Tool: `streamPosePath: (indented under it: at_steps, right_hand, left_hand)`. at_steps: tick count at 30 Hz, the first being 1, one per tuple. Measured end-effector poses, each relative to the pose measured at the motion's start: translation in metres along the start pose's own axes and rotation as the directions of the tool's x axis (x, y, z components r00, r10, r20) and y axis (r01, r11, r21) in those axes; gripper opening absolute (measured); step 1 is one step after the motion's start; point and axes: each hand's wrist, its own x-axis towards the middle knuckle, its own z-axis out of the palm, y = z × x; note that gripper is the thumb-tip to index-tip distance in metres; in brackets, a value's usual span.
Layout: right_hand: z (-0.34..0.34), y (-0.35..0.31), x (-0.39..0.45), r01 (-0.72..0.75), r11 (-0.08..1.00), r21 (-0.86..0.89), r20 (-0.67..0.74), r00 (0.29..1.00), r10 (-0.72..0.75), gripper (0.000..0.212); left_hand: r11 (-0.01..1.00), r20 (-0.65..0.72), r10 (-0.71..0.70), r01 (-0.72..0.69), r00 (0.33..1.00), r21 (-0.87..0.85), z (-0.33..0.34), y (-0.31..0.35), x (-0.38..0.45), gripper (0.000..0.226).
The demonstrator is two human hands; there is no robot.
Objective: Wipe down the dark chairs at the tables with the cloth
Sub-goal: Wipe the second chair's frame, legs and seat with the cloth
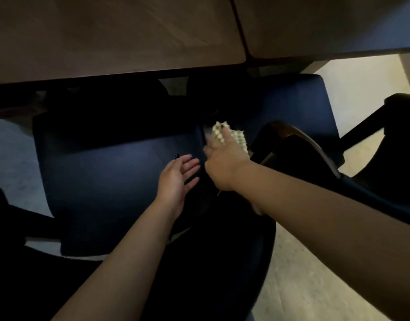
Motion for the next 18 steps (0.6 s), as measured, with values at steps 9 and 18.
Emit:
streamPosePath:
  at_steps: [9, 18]
  right_hand:
    - [0.017, 0.022, 0.011, -0.051, 0.831, 0.553, -0.247, 0.943, 0.222, 0.045]
    - [0.059, 0.050, 0.016, -0.005, -0.777, 0.629, 0.300, 0.924, 0.236, 0.025]
  left_hand:
    - [1.000, 0.036, -0.007, 0.007, 0.999, -0.016, -0.008, -0.015, 0.002, 0.028]
    - [0.970, 0.124, 0.099, -0.124, 0.987, 0.209, 0.034, -0.021, -0.023, 0.031]
